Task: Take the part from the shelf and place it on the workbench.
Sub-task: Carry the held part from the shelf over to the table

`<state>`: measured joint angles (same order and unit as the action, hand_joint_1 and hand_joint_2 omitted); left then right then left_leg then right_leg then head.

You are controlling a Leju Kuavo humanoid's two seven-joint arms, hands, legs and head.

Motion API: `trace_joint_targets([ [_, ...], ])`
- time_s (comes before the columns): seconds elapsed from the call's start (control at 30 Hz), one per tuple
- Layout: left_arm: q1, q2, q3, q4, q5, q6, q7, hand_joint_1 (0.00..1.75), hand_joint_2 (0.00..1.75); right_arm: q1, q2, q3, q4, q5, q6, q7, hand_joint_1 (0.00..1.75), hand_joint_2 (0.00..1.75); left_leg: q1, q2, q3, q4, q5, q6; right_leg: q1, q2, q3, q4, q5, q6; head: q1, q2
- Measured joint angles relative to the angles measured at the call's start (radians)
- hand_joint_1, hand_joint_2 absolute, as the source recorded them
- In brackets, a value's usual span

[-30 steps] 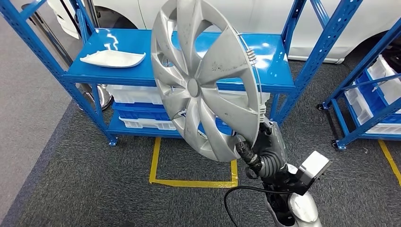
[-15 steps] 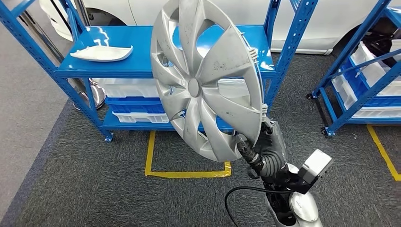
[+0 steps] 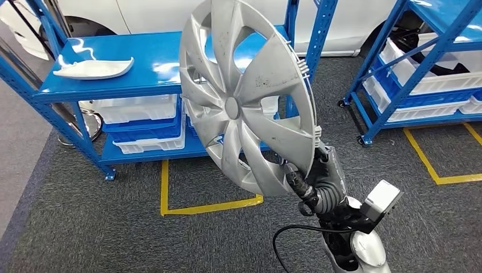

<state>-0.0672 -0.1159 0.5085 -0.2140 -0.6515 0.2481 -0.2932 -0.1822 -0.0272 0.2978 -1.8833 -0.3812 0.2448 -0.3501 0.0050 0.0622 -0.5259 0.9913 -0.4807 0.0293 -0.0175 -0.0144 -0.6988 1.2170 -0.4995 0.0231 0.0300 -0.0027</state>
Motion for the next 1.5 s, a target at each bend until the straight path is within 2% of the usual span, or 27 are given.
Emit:
trace_joint_targets([
  [0.07,-0.001,-0.002,0.000,0.000,0.000,0.001,0.000,0.00,1.75,-0.004,-0.001,-0.001,0.000,0.002,-0.001,0.000,1.75,1.75,-0.002,0.017,-0.006,0.016,-0.009,-0.012,0.003,-0.040,0.066,-0.115,0.029,-0.003,0.000,0.000],
  [0.1,-0.001,-0.002,0.001,0.000,-0.001,0.003,0.000,0.00,1.75,-0.005,-0.001,-0.001,-0.001,0.004,-0.002,0.001,1.75,1.75,-0.005,0.025,-0.007,0.023,-0.014,-0.017,0.005,-0.051,0.079,-0.142,0.030,-0.010,-0.001,0.000],
  [0.2,-0.001,-0.003,0.002,0.000,-0.002,0.010,0.001,0.00,1.75,-0.006,-0.004,-0.005,-0.001,0.012,-0.005,0.000,1.75,1.75,-0.008,0.047,-0.008,0.030,-0.020,-0.029,0.011,-0.028,0.074,-0.148,0.031,-0.034,-0.002,0.000],
  [0.23,-0.001,-0.003,0.003,0.000,-0.003,0.011,0.002,0.00,1.75,-0.005,-0.005,-0.006,-0.002,0.015,-0.005,0.000,1.75,1.75,-0.006,0.038,-0.011,0.036,-0.028,-0.033,0.010,-0.018,0.073,-0.149,0.034,-0.040,-0.002,0.000],
  [0.3,-0.001,-0.003,0.005,0.000,-0.004,0.012,0.002,0.00,1.75,-0.006,-0.007,-0.007,-0.003,0.019,-0.007,0.000,1.75,1.75,0.000,-0.005,-0.034,0.092,-0.070,-0.040,0.009,0.000,0.070,-0.151,0.039,-0.050,-0.002,0.000],
  [0.33,0.001,-0.003,0.006,0.000,-0.004,0.012,0.002,0.00,1.75,-0.006,-0.008,-0.008,-0.003,0.020,-0.007,-0.001,1.75,1.75,0.001,-0.030,-0.060,0.151,-0.105,-0.041,0.010,0.010,0.068,-0.151,0.041,-0.053,-0.002,0.000],
  [0.4,0.006,-0.004,0.007,0.000,-0.006,0.012,0.003,0.00,1.75,-0.003,-0.008,-0.008,-0.003,0.021,-0.009,-0.002,1.75,1.75,0.002,-0.051,-0.126,0.293,-0.166,-0.040,0.016,0.033,0.064,-0.151,0.045,-0.059,-0.003,0.000],
  [0.47,0.009,-0.004,0.007,0.000,-0.008,0.012,0.005,0.00,1.75,0.003,-0.008,-0.008,-0.003,0.022,-0.009,-0.002,1.75,1.75,-0.001,-0.056,-0.154,0.341,-0.161,-0.031,0.023,0.059,0.064,-0.151,0.047,-0.063,-0.002,0.000],
  [0.53,0.009,-0.004,0.007,0.000,-0.010,0.013,0.008,0.00,1.75,0.010,-0.008,-0.008,-0.003,0.022,-0.008,-0.002,1.75,1.75,-0.009,-0.071,-0.111,0.240,-0.088,-0.013,0.027,0.084,0.066,-0.151,0.049,-0.064,-0.002,0.000],
  [0.6,0.010,-0.003,0.009,0.000,-0.010,0.014,0.010,0.00,1.75,0.013,-0.008,-0.008,-0.003,0.023,-0.008,-0.002,1.75,1.75,-0.017,-0.114,-0.050,0.102,-0.026,0.006,0.025,0.105,0.066,-0.151,0.052,-0.062,-0.002,0.000],
  [0.67,0.009,-0.002,0.010,0.000,-0.011,0.015,0.012,0.00,1.75,0.015,-0.008,-0.008,-0.003,0.023,-0.007,-0.004,1.75,1.75,-0.023,-0.139,-0.024,0.043,-0.013,0.015,0.017,0.123,0.060,-0.152,0.058,-0.052,-0.003,0.000],
  [0.73,0.007,-0.002,0.011,0.000,-0.011,0.016,0.012,0.00,1.75,0.018,-0.008,-0.008,-0.003,0.023,-0.006,-0.005,1.75,1.75,-0.022,-0.122,-0.017,0.023,-0.004,0.019,0.012,0.140,0.055,-0.158,0.067,-0.039,-0.004,0.000],
  [0.77,0.006,-0.002,0.011,0.000,-0.012,0.016,0.012,0.00,1.75,0.020,-0.009,-0.008,-0.003,0.023,-0.005,-0.005,1.75,1.75,-0.020,-0.110,-0.012,0.008,0.004,0.020,0.013,0.129,0.052,-0.157,0.065,-0.035,-0.003,0.000],
  [0.8,0.007,-0.003,0.012,0.000,-0.012,0.017,0.012,0.00,1.75,0.021,-0.009,-0.008,-0.003,0.023,-0.004,-0.005,1.75,1.75,-0.018,-0.096,-0.006,-0.008,0.013,0.022,0.015,0.106,0.044,-0.140,0.051,-0.032,-0.003,0.000],
  [0.87,0.009,-0.004,0.012,0.000,-0.013,0.018,0.013,0.00,1.75,0.022,-0.009,-0.009,-0.003,0.023,-0.003,-0.006,1.75,1.75,-0.017,-0.069,-0.002,-0.025,0.024,0.023,0.014,0.047,0.003,-0.052,-0.009,-0.024,-0.003,0.000],
  [0.93,0.011,-0.004,0.013,0.000,-0.014,0.017,0.014,0.00,1.75,0.025,-0.010,-0.008,-0.003,0.023,-0.002,-0.007,1.75,1.75,-0.016,-0.041,-0.005,-0.024,0.023,0.022,0.005,0.025,-0.044,0.057,-0.060,-0.009,-0.003,0.000],
  [0.97,0.012,-0.004,0.013,0.000,-0.015,0.017,0.014,0.00,1.75,0.027,-0.010,-0.008,-0.003,0.023,-0.002,-0.007,1.75,1.75,-0.015,-0.027,-0.007,-0.021,0.021,0.020,0.000,0.021,-0.050,0.079,-0.062,-0.002,-0.003,0.000],
  [1.0,0.012,-0.005,0.013,0.000,-0.017,0.017,0.015,0.00,1.75,0.029,-0.010,-0.008,-0.003,0.023,-0.002,-0.007,1.75,1.75,-0.014,-0.014,-0.009,-0.017,0.019,0.017,-0.005,0.016,-0.038,0.063,-0.047,0.005,-0.003,0.000],
  [1.07,0.012,-0.006,0.014,0.000,-0.020,0.017,0.015,0.00,1.75,0.031,-0.010,-0.008,-0.003,0.023,-0.001,-0.007,1.75,1.75,-0.010,0.007,-0.013,-0.002,0.009,0.006,-0.009,-0.016,0.033,-0.056,0.004,0.014,-0.002,0.000],
  [1.1,0.011,-0.007,0.014,0.000,-0.021,0.018,0.016,0.00,1.75,0.031,-0.010,-0.008,-0.003,0.022,-0.001,-0.007,1.75,1.75,-0.010,0.016,-0.016,0.008,0.002,-0.002,-0.007,-0.032,0.065,-0.113,0.022,0.012,-0.003,0.000],
  [1.17,0.010,-0.008,0.015,0.000,-0.022,0.020,0.017,0.00,1.75,0.030,-0.010,-0.008,-0.003,0.022,-0.001,-0.008,1.75,1.75,-0.012,0.031,-0.018,0.021,-0.008,-0.016,-0.001,-0.045,0.088,-0.159,0.026,-0.001,-0.003,0.000],
  [1.23,0.009,-0.008,0.016,0.000,-0.022,0.021,0.017,0.00,1.75,0.030,-0.010,-0.008,-0.003,0.021,0.000,-0.008,1.75,1.75,-0.011,0.047,-0.016,0.023,-0.011,-0.027,0.003,-0.023,0.084,-0.159,0.031,-0.016,-0.004,0.000],
  [1.27,0.009,-0.008,0.016,0.000,-0.022,0.021,0.017,0.00,1.75,0.030,-0.010,-0.008,-0.003,0.020,0.000,-0.008,1.75,1.75,-0.008,0.040,-0.017,0.028,-0.018,-0.032,0.003,-0.013,0.083,-0.163,0.033,-0.023,-0.004,0.000],
  [1.33,0.008,-0.008,0.016,0.000,-0.023,0.022,0.017,0.00,1.75,0.029,-0.010,-0.008,-0.003,0.018,0.000,-0.008,1.75,1.75,-0.002,-0.002,-0.038,0.082,-0.060,-0.042,0.000,0.005,0.083,-0.169,0.040,-0.035,-0.004,0.000],
  [1.37,0.009,-0.008,0.016,0.000,-0.023,0.022,0.017,0.00,1.75,0.029,-0.010,-0.008,-0.003,0.018,0.001,-0.008,1.75,1.75,0.000,-0.029,-0.063,0.139,-0.094,-0.045,-0.001,0.013,0.083,-0.170,0.042,-0.038,-0.004,0.000],
  [1.43,0.012,-0.008,0.016,0.000,-0.025,0.023,0.017,0.00,1.75,0.029,-0.010,-0.008,-0.003,0.017,0.002,-0.008,1.75,1.75,0.001,-0.051,-0.123,0.271,-0.150,-0.046,0.002,0.034,0.082,-0.169,0.043,-0.040,-0.004,0.000],
  [1.5,0.014,-0.009,0.016,0.000,-0.025,0.023,0.018,0.00,1.75,0.030,-0.010,-0.008,-0.003,0.017,0.003,-0.008,1.75,1.75,0.001,-0.056,-0.143,0.308,-0.140,-0.043,0.004,0.061,0.082,-0.168,0.044,-0.041,-0.004,0.000],
])
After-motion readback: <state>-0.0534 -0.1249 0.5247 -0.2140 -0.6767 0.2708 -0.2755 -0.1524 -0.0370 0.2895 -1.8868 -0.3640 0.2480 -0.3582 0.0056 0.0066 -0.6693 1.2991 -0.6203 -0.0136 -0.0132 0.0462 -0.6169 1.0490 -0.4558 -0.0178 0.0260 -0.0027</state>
